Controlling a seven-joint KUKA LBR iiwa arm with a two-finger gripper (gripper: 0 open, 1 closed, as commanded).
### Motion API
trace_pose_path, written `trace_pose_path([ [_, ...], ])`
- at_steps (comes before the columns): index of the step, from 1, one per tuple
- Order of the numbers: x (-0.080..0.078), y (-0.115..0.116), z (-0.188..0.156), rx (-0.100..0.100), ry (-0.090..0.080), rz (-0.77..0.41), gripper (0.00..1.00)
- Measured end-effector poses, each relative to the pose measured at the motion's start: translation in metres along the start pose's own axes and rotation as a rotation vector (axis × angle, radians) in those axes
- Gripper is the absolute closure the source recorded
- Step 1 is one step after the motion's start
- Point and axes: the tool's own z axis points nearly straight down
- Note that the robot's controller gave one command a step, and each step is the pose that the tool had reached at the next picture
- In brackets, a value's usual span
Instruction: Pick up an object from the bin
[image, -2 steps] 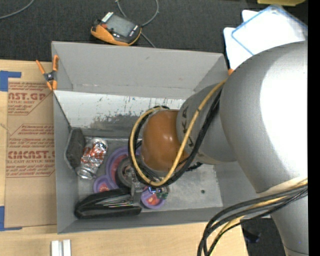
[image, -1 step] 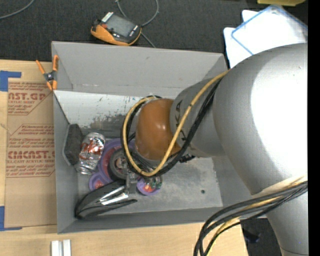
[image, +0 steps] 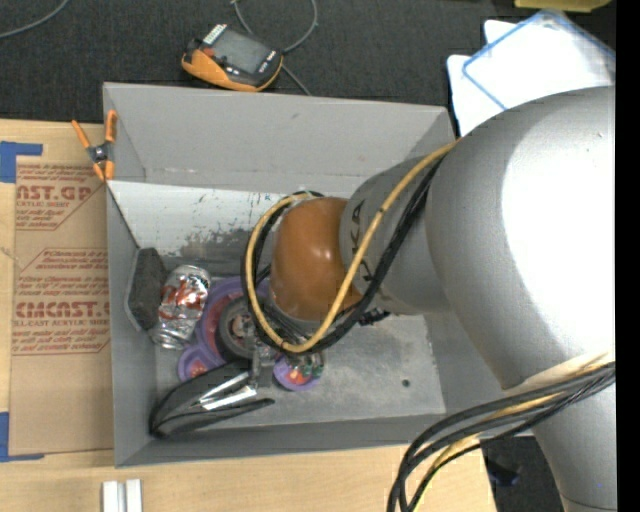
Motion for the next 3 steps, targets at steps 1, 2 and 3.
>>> trace_pose_path([
  [1, 0.0, 0.0, 0.0, 0.0, 0.0, 0.0, 1.0],
  [2, 0.0, 0.0, 0.0, 0.0, 0.0, 0.0, 1.0],
  [3, 0.0, 0.0, 0.0, 0.0, 0.0, 0.0, 1.0],
])
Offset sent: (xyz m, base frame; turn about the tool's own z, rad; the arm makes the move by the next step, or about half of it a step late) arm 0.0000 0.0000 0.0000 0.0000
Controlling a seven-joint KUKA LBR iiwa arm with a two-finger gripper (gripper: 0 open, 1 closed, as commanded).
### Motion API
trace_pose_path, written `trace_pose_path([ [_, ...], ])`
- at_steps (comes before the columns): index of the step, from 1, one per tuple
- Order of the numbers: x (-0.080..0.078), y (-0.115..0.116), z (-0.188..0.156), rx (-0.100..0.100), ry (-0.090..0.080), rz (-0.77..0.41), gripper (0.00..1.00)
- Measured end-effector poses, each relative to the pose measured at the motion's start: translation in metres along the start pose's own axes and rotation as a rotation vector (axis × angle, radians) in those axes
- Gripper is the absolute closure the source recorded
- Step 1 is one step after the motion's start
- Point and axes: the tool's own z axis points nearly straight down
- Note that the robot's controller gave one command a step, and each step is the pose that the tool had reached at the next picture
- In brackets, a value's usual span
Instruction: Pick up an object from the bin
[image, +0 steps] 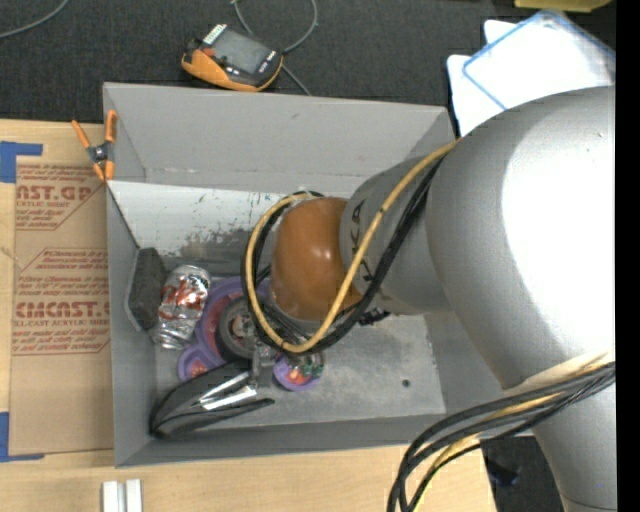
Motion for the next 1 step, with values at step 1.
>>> trace_pose_path([
  [1, 0.0, 0.0, 0.0, 0.0, 0.0, 0.0, 1.0],
])
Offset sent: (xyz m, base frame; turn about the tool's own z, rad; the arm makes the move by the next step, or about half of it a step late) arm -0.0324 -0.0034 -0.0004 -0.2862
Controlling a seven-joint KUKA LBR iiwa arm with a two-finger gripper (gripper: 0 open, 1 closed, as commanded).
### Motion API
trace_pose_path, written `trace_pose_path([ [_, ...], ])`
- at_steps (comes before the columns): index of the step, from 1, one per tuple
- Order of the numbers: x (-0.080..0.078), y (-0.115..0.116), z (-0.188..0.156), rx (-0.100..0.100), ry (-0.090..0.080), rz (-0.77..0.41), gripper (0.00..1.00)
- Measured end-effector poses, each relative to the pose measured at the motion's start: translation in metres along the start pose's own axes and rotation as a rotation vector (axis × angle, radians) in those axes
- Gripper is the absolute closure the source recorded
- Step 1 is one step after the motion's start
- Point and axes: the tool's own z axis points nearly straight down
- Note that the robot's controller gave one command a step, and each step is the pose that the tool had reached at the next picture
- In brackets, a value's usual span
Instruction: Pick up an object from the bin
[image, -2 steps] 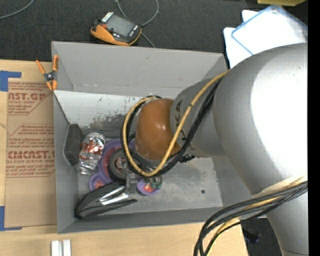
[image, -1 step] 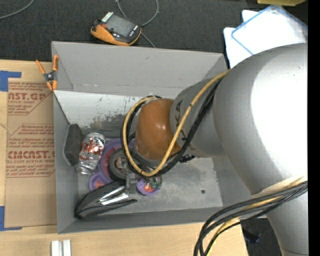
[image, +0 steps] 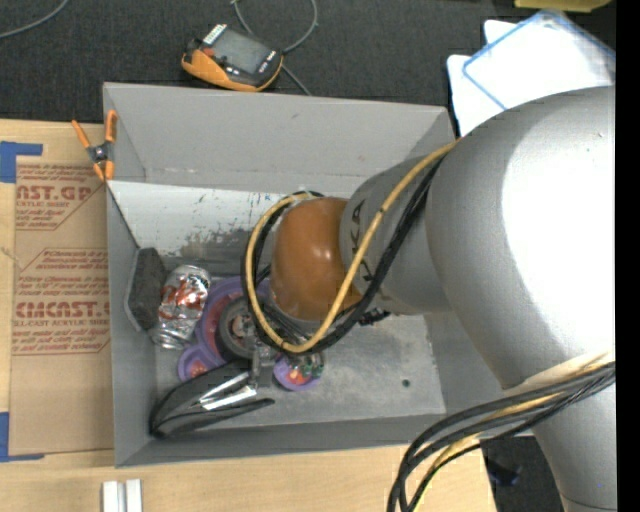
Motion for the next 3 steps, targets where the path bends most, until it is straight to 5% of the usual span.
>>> trace_pose_path([
  [1, 0.002, 0.0, 0.0, 0.0, -0.007, -0.031, 1.0],
  [2, -0.027, -0.016, 0.002, -0.002, 0.006, -0.255, 1.0],
  [3, -0.027, -0.016, 0.002, -0.002, 0.006, -0.255, 1.0],
])
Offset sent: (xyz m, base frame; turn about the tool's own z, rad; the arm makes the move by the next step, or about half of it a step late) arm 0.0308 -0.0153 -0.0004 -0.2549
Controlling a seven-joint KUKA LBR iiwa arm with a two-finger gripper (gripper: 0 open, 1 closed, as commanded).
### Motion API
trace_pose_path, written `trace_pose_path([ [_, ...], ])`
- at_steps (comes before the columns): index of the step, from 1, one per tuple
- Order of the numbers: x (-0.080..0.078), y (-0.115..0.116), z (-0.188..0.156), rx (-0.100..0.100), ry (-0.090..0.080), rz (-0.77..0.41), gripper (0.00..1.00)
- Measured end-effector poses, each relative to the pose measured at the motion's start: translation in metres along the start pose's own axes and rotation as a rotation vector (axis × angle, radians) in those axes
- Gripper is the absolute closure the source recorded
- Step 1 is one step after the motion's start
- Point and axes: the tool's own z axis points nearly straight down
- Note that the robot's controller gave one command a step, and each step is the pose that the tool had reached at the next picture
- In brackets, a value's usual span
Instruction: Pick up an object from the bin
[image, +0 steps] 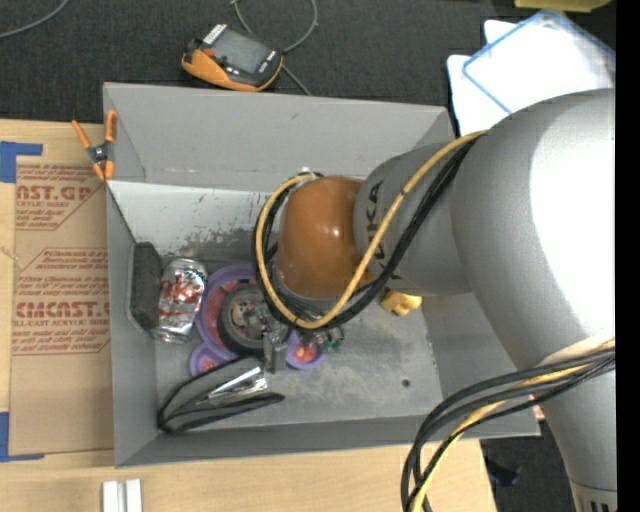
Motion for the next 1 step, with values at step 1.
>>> trace_pose_path([
  [1, 0.0, 0.0, 0.0, 0.0, 0.0, 0.0, 1.0],
])
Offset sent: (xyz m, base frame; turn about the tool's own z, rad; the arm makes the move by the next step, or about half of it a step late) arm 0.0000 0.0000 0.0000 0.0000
